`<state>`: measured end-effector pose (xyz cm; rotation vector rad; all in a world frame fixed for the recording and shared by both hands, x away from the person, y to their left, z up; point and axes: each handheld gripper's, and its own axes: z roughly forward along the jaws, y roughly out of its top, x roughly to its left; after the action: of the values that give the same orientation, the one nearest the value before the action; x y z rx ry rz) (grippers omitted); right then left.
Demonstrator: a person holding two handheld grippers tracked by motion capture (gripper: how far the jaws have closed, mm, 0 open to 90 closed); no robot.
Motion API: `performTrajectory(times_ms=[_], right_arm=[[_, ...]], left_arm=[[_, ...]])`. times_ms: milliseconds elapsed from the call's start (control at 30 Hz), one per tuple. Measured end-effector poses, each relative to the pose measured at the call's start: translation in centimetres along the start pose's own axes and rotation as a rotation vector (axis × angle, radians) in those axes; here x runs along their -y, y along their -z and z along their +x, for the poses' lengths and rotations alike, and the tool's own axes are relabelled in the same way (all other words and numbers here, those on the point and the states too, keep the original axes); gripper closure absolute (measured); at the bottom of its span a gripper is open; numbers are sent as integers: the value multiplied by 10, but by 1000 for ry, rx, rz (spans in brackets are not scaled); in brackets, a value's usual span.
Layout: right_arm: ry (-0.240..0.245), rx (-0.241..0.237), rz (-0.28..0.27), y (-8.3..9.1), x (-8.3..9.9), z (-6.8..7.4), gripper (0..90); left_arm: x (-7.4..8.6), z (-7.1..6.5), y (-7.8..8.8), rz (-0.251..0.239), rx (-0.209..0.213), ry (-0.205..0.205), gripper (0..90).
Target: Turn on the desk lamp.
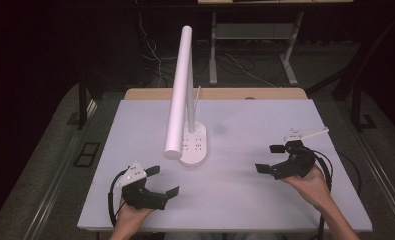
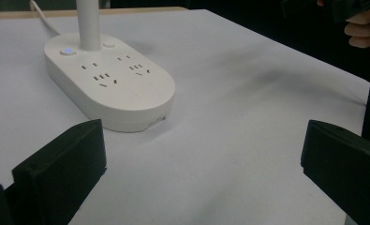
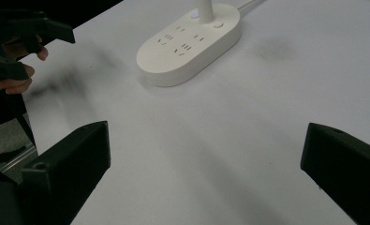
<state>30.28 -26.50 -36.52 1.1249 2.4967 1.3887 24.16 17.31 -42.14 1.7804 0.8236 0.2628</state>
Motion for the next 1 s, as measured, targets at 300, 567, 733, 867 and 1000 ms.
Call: performTrajectory(times_ms=[300,567,733,867,1000], right_arm=[[9,-1,9,-6,-15,-3,15],[17,6,21,-13,-24,-8,16],[20,13,25,-19,-33,-9,16],[32,13,35,-24,-39,-7,15],[42,15,47,-34,-49,-6,16]], left_arm=[[0,1,1,2,4,2,0],[0,0,0,7,5,-1,0],[0,0,-1,10,7,0,0],[0,0,0,8,5,-1,0],[0,0,0,8,7,0,0]])
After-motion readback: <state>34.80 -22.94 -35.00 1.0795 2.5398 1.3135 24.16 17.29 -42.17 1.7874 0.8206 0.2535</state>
